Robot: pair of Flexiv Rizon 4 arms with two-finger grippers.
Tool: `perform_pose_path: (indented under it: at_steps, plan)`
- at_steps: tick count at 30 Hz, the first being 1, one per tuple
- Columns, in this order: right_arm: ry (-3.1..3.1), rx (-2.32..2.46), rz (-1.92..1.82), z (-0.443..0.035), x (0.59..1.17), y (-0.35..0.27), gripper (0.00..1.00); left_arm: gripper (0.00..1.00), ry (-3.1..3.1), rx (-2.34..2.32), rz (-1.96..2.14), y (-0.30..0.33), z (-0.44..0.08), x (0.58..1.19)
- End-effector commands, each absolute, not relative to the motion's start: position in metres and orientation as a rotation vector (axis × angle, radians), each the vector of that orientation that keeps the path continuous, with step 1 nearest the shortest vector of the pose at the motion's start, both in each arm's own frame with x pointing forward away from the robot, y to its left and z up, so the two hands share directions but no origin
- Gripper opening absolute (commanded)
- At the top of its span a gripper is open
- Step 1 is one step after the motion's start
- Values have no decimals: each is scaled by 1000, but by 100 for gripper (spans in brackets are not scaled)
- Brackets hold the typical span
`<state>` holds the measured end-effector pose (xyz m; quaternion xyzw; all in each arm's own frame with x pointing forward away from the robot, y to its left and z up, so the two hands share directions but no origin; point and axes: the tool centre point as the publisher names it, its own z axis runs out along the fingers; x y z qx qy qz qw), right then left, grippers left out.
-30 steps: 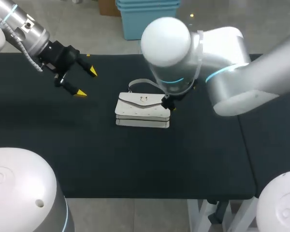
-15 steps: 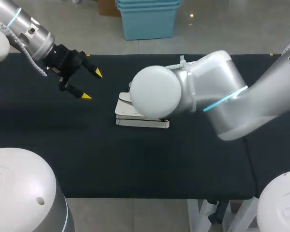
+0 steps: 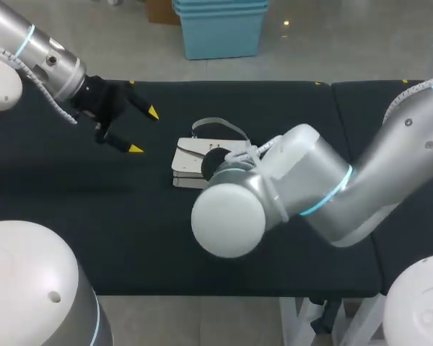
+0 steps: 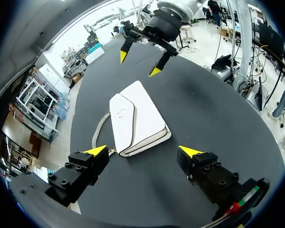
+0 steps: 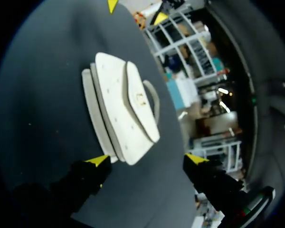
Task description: Pick up the bag, open it, inspect its contents, close it, and place it on the opposite side
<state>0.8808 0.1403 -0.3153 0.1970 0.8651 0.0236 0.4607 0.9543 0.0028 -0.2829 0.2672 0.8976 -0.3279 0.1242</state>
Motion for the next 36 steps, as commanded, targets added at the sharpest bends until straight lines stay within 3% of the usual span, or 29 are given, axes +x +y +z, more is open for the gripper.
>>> perform_pose_path:
  at_steps: [1,9,10,11,17,23,36]
  plan:
    - [1811,386,61,-330,881,135,100,100,2621,798,-959,-3,-286,958]
    - [1804,270,77,-339,888,136,86,100,2624,838,-950,-9,-287,958]
    - [1806,266,80,-339,888,137,78,100,2625,838,-950,-10,-287,958]
    - [1808,258,80,-339,888,139,76,100,2628,838,-948,-10,-287,958]
    - [1829,193,79,-342,889,148,71,100,2640,833,-940,-12,-289,958]
    - [1879,147,87,-349,889,157,51,100,2649,826,-945,-12,-291,959]
    - [1958,108,79,-361,897,164,40,100,2656,820,-948,-11,-295,961]
